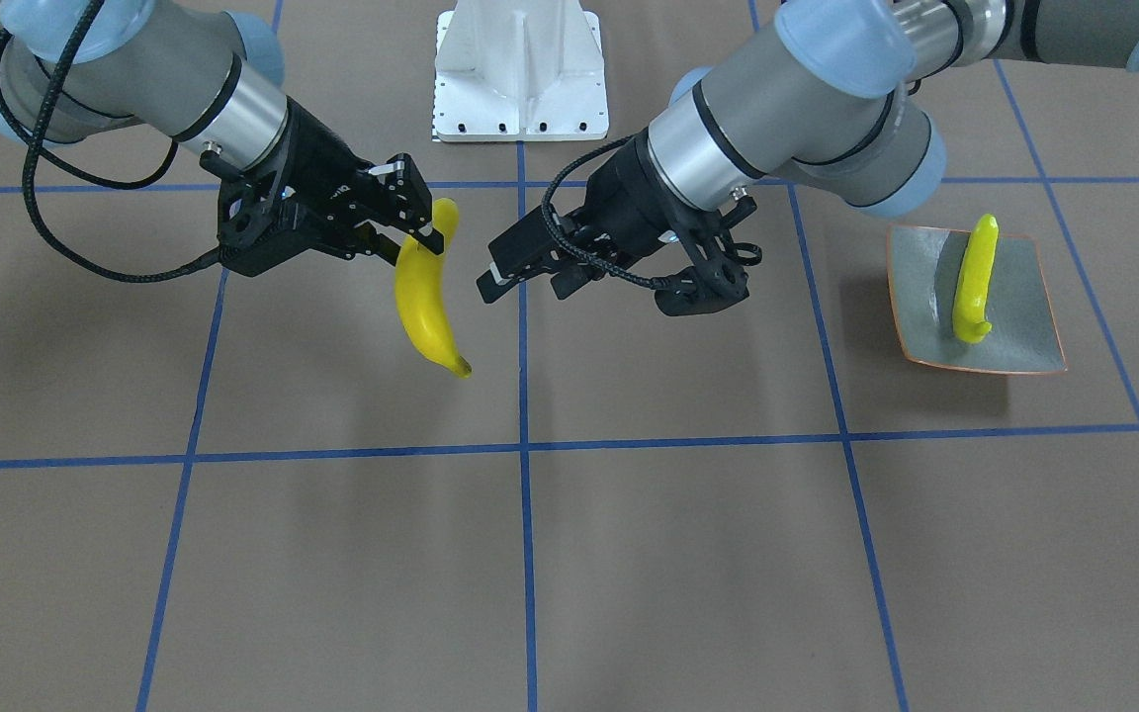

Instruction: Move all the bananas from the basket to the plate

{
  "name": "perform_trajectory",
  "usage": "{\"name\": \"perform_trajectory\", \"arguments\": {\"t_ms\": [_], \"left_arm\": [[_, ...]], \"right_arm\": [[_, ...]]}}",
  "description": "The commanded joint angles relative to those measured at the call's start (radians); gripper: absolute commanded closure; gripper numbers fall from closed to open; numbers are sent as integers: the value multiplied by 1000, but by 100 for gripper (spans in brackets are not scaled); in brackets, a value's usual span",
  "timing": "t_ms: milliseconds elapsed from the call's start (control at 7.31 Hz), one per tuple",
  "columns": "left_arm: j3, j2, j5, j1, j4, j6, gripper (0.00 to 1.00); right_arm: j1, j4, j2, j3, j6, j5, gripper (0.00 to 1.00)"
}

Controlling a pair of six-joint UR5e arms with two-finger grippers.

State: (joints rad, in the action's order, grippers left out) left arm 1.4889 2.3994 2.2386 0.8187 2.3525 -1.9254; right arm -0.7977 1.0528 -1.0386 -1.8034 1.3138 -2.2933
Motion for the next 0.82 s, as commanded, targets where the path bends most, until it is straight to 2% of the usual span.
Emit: {"name": "perform_trajectory", "arguments": {"t_ms": [0, 684], "left_arm": [[-26, 20, -57, -35, 34, -33, 0], [-27, 35, -96, -85, 34, -58, 1]], "right_arm": [[14, -25, 2, -10, 15, 8, 100], [18, -25, 20, -34, 22, 35, 100]]}}
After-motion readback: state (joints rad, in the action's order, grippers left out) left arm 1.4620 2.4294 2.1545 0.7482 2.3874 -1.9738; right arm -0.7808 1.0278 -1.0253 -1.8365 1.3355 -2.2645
